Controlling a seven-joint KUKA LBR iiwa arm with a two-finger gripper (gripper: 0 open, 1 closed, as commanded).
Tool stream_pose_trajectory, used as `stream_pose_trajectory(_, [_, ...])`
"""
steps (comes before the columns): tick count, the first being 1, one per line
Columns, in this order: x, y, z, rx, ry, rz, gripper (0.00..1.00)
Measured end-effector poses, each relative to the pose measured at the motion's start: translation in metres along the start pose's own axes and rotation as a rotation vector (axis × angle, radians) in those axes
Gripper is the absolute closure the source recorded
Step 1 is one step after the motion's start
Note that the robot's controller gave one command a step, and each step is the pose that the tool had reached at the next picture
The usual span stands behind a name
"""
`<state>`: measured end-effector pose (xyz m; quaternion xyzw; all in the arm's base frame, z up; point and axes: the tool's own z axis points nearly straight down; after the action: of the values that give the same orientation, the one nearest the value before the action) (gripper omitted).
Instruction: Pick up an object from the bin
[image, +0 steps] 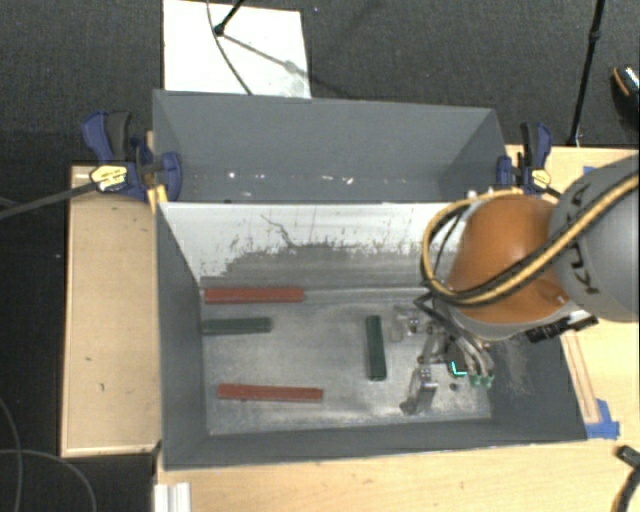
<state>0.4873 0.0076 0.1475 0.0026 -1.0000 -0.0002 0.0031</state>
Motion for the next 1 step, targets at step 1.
stream_pose_trajectory(1, [-0.0344,0.0799,0.0811,-0.004,-0.005,-0.014,0.0])
